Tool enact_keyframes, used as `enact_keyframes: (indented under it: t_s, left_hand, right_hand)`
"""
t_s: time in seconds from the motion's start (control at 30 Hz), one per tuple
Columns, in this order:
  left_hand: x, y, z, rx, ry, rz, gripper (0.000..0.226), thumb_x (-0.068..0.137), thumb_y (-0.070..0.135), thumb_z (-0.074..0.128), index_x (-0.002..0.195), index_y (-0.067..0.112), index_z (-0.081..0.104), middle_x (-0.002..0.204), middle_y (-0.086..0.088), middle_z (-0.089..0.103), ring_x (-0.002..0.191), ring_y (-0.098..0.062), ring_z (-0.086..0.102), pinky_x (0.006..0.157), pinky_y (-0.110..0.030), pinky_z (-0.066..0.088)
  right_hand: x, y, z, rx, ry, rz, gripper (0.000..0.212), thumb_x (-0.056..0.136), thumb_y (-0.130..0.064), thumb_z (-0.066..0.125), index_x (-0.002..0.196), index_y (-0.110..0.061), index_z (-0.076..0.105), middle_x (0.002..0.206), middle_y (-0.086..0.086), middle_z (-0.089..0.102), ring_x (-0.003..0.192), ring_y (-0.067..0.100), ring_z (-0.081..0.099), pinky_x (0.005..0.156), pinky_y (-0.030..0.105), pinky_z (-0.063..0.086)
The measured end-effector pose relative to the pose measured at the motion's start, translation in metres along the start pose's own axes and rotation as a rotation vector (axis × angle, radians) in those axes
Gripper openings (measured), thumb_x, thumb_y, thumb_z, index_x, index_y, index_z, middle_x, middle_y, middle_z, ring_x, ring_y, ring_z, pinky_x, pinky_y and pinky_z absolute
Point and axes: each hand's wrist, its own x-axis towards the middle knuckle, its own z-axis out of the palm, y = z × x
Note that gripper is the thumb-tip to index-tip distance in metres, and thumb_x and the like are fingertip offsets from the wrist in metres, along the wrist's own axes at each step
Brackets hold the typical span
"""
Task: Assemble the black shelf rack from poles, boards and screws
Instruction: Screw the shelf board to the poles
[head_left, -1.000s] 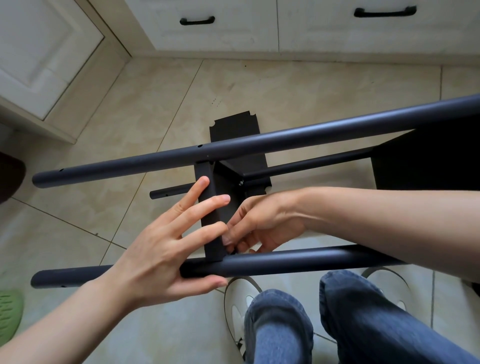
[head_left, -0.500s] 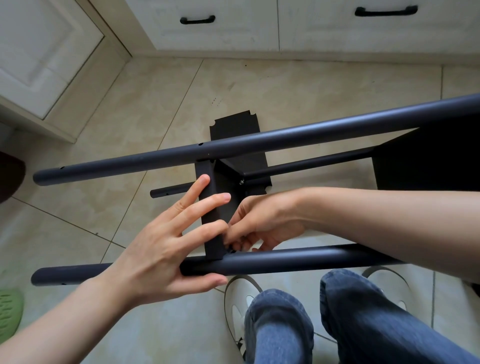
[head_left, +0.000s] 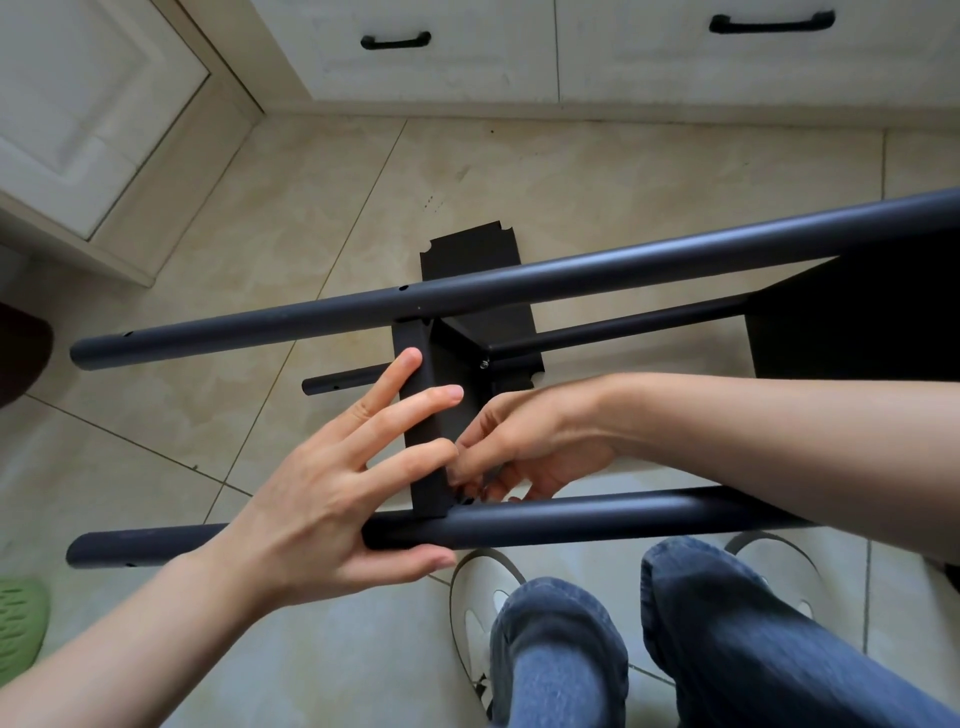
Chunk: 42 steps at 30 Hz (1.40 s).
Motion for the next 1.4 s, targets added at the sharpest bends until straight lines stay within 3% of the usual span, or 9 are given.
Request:
enact_keyframes:
  t_s: [0.2, 0.43, 0.57, 0.7, 0.83, 0.97, 1.2, 1.4]
  left_hand:
    - [0.001, 0.000, -0.001, -0.010, 0.001, -0.008, 0.056, 0.090, 0.062, 0.060, 0.126, 0.020, 0.054, 0.157, -0.005, 0.037, 0.153, -0.034, 0.016, 0.121, -0.030, 0.027]
    - [0.001, 0.000, -0.001, -0.017, -0.005, -0.008, 0.055, 0.089, 0.061, 0.062, 0.125, 0.020, 0.055, 0.157, -0.005, 0.037, 0.153, -0.035, 0.015, 0.121, -0.030, 0.027]
    - [0.001, 0.000, -0.001, -0.020, -0.005, -0.008, 0.056, 0.088, 0.061, 0.062, 0.126, 0.021, 0.054, 0.157, -0.004, 0.036, 0.153, -0.034, 0.015, 0.121, -0.030, 0.027]
    - [0.003, -0.001, -0.003, -0.016, -0.006, -0.012, 0.055, 0.089, 0.061, 0.061, 0.125, 0.019, 0.055, 0.156, -0.007, 0.038, 0.154, -0.034, 0.015, 0.121, -0.032, 0.027]
    - [0.004, -0.001, -0.004, -0.020, -0.008, -0.017, 0.055, 0.088, 0.059, 0.063, 0.122, 0.016, 0.060, 0.155, -0.008, 0.039, 0.153, -0.034, 0.016, 0.119, -0.033, 0.030]
    - [0.003, 0.000, -0.004, -0.024, -0.008, -0.018, 0.055, 0.088, 0.059, 0.063, 0.125, 0.020, 0.055, 0.155, -0.007, 0.040, 0.153, -0.034, 0.017, 0.120, -0.032, 0.029]
    - [0.005, -0.002, -0.004, -0.014, 0.001, -0.005, 0.054, 0.089, 0.060, 0.061, 0.124, 0.019, 0.054, 0.155, -0.007, 0.039, 0.153, -0.035, 0.018, 0.118, -0.035, 0.033]
    - [0.006, -0.003, -0.004, -0.016, 0.000, -0.002, 0.054, 0.090, 0.061, 0.060, 0.124, 0.020, 0.055, 0.155, -0.006, 0.038, 0.153, -0.035, 0.018, 0.118, -0.034, 0.032]
  right_hand:
    - [0.003, 0.000, -0.001, 0.013, 0.034, -0.016, 0.015, 0.095, -0.015, 0.059, 0.083, -0.015, 0.068, 0.077, 0.000, 0.063, 0.071, 0.012, 0.056, 0.063, 0.023, 0.049]
    - [0.005, 0.000, 0.004, -0.003, 0.040, 0.024, 0.016, 0.096, -0.017, 0.057, 0.081, -0.012, 0.063, 0.069, 0.000, 0.052, 0.067, 0.012, 0.048, 0.069, 0.026, 0.042]
    - [0.006, 0.002, 0.006, 0.029, 0.042, -0.026, 0.012, 0.096, -0.012, 0.055, 0.090, -0.011, 0.065, 0.076, 0.002, 0.058, 0.070, 0.013, 0.052, 0.072, 0.028, 0.045]
    - [-0.001, -0.001, -0.004, 0.029, 0.019, -0.005, 0.013, 0.096, -0.018, 0.059, 0.088, -0.012, 0.067, 0.077, 0.001, 0.064, 0.070, 0.011, 0.055, 0.065, 0.023, 0.048]
    - [0.005, 0.000, -0.002, -0.006, 0.036, 0.007, 0.018, 0.096, -0.019, 0.059, 0.079, -0.013, 0.066, 0.071, 0.000, 0.057, 0.065, 0.010, 0.051, 0.060, 0.020, 0.046]
    - [0.009, 0.002, 0.000, 0.028, 0.042, -0.047, 0.012, 0.096, -0.012, 0.056, 0.088, -0.011, 0.065, 0.074, 0.000, 0.059, 0.063, 0.009, 0.052, 0.059, 0.019, 0.047]
    - [0.000, -0.001, -0.009, -0.014, 0.010, 0.005, 0.015, 0.095, -0.024, 0.062, 0.086, -0.014, 0.070, 0.074, -0.001, 0.062, 0.068, 0.010, 0.055, 0.065, 0.022, 0.049]
    - [0.005, 0.000, -0.003, 0.029, 0.041, -0.049, 0.010, 0.096, -0.016, 0.058, 0.094, -0.011, 0.067, 0.081, 0.003, 0.062, 0.072, 0.012, 0.057, 0.071, 0.027, 0.050]
